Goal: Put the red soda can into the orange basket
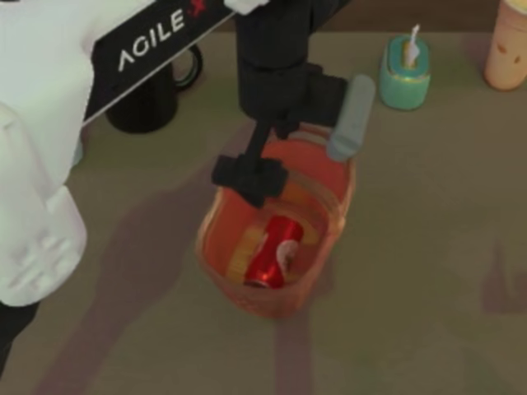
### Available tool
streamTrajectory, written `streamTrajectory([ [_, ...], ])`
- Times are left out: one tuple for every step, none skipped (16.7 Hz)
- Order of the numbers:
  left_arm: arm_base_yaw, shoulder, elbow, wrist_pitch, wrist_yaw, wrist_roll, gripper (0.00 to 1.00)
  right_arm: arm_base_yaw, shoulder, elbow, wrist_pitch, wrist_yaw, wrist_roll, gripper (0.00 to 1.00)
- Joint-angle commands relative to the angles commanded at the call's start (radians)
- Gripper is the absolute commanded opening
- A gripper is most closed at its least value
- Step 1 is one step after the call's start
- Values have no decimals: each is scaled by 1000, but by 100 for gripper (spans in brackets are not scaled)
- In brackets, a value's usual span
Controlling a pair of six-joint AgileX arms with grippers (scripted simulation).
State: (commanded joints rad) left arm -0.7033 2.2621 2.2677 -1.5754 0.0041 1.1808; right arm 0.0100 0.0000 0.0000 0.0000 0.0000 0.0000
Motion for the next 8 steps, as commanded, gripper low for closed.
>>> streamTrajectory([
  [-2, -2, -13, 10, 0, 1, 100, 0, 0, 0, 0, 0, 0, 100],
  [-3, -6, -32, 25, -1, 2, 100, 0, 0, 0, 0, 0, 0, 100],
  [-3, -10, -54, 43, -1, 2, 100, 0, 0, 0, 0, 0, 0, 100],
  [-3, -15, -76, 61, -1, 2, 100, 0, 0, 0, 0, 0, 0, 100],
  [-3, -19, -96, 77, -1, 1, 100, 0, 0, 0, 0, 0, 0, 100],
  [-3, -21, -109, 88, -1, 1, 100, 0, 0, 0, 0, 0, 0, 100],
  [-4, -22, -114, 91, -1, 1, 100, 0, 0, 0, 0, 0, 0, 100],
  [-4, -22, -114, 91, -1, 1, 100, 0, 0, 0, 0, 0, 0, 100],
])
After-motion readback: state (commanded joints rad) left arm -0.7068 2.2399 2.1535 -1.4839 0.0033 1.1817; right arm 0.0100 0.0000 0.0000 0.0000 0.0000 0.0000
